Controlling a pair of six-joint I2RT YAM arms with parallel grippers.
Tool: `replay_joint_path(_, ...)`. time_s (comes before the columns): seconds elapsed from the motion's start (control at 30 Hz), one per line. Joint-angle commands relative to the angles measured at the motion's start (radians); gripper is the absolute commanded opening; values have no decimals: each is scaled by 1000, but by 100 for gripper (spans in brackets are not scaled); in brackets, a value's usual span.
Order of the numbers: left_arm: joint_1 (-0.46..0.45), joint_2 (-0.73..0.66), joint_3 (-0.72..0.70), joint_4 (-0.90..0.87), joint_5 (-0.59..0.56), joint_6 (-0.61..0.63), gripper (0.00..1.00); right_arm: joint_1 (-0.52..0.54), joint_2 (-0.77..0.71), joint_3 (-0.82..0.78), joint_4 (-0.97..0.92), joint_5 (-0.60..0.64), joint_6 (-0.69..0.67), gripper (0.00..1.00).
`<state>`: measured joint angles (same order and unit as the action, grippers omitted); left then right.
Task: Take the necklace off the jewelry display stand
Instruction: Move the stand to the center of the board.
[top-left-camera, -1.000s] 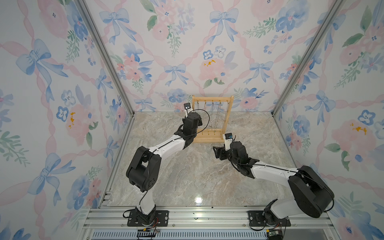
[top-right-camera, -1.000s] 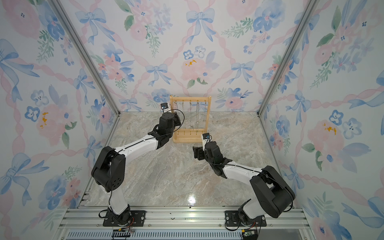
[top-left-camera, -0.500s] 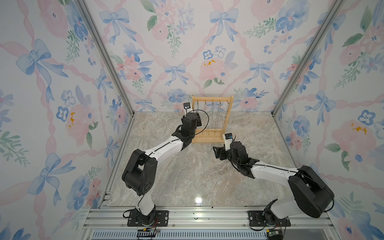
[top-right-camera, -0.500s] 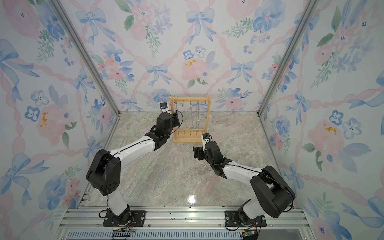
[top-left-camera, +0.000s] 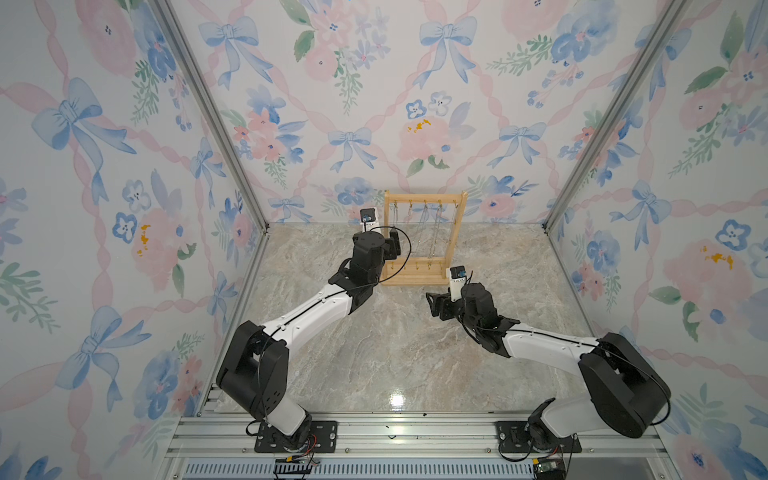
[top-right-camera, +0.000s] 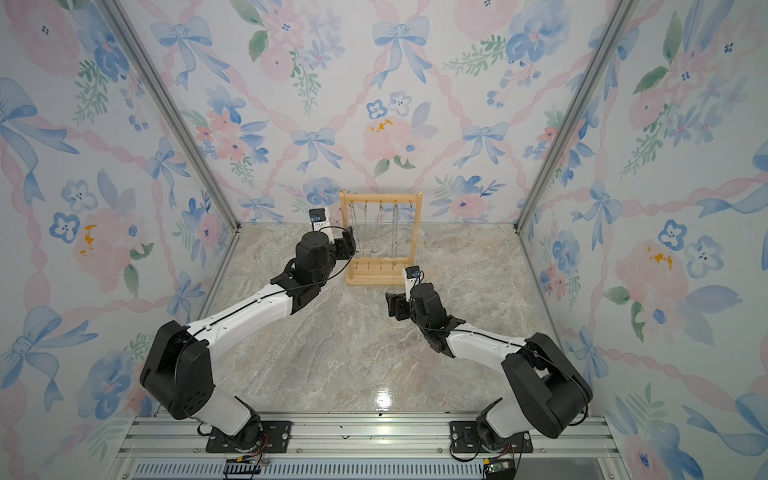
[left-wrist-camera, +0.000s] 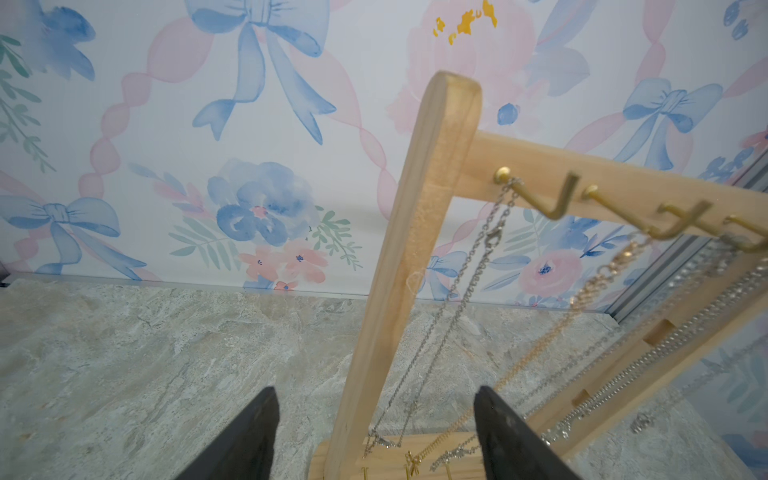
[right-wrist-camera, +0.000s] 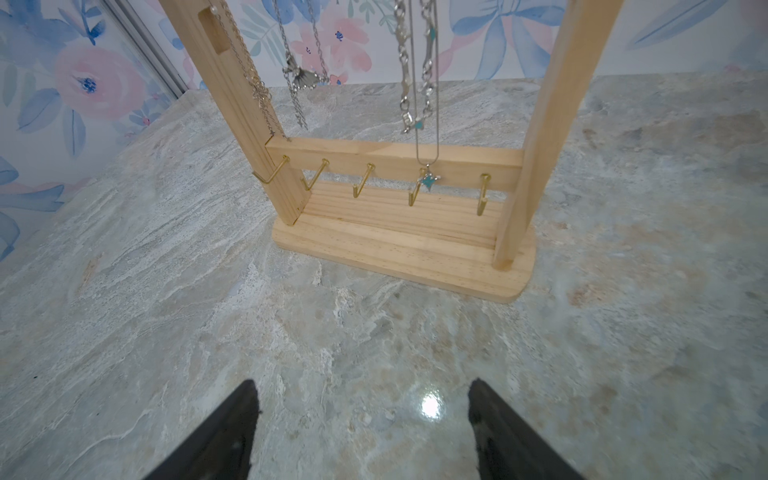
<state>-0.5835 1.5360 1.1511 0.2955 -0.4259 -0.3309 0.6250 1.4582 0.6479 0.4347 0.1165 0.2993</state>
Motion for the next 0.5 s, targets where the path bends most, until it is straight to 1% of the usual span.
replay_joint_path(0.0, -7, -86, -30, -39, 33, 57, 97, 12, -27, -22, 39, 19, -1, 81)
replay_joint_path(0.1, -7, -156, -53, -90, 74, 114, 98, 18, -47, -52, 81, 41, 12, 80)
replay_joint_path(0.2, -7, -214, -78, -146, 138, 186, 98, 19, -79, -99, 154, 69, 40, 80)
replay_joint_path(0.3, -6, -271, -127, -175, 181, 235, 98, 19, -108, -143, 218, 98, 63, 81)
replay_joint_path(0.47, -4, -339, -201, -212, 187, 279, 98, 13, -167, -195, 263, 178, 58, 81)
